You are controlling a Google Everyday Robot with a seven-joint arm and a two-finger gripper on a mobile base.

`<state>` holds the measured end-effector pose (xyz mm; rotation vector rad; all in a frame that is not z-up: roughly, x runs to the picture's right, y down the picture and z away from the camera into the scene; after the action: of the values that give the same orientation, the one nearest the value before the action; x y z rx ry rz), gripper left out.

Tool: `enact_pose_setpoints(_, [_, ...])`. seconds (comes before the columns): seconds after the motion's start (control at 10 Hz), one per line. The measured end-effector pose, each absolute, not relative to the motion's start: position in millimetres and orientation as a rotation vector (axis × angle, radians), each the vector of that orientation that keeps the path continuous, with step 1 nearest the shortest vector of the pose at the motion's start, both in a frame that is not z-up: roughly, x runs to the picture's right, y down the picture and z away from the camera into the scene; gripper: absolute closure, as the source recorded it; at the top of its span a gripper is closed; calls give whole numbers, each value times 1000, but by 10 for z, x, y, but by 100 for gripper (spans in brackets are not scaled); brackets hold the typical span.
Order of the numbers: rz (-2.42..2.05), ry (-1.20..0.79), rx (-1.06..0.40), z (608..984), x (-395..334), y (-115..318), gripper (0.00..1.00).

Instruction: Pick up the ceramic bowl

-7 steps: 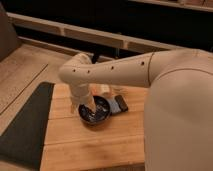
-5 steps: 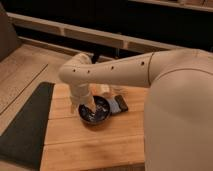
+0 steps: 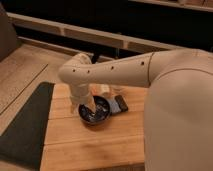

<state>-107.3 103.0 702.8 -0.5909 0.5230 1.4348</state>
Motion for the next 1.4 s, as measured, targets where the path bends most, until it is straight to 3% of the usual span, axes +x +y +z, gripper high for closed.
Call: enact_pose_setpoints(1.4, [1428, 513, -584, 7037, -1075, 1004, 35])
